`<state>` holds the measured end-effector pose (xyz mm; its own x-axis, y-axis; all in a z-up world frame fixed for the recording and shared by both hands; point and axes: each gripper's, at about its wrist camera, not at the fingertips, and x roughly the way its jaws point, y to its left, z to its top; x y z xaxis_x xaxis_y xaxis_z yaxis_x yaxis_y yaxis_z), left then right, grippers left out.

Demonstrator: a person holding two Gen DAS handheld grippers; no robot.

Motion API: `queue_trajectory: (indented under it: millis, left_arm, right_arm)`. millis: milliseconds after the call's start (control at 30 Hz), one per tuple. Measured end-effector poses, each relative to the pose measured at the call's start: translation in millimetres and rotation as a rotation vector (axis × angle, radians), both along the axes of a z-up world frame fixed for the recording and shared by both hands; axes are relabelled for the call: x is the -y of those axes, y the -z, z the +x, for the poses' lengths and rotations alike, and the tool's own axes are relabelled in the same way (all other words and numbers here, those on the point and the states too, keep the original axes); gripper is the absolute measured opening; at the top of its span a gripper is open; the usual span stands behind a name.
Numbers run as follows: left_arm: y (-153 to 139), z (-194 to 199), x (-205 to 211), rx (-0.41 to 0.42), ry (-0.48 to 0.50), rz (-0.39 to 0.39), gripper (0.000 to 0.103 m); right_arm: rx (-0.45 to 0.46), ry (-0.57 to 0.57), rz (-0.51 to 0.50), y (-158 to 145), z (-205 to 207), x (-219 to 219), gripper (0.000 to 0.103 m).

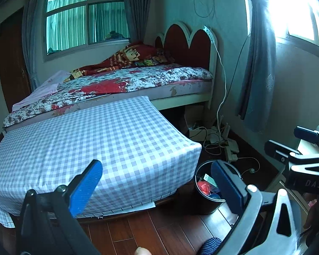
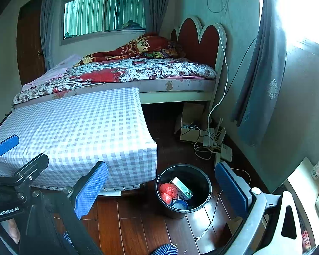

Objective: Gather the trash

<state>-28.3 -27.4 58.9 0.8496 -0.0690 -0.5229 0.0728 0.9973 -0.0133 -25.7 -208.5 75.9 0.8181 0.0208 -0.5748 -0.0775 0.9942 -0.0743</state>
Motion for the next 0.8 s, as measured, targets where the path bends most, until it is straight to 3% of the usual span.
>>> queue_trajectory:
  millis: [800]
  left_arm:
    - [0.6,-2.6,1.3,0.002,-0.007,0.018,0.102]
  right_arm:
    - [-0.009,0.02,0.017,3.6,-5.5,4.1,0.102]
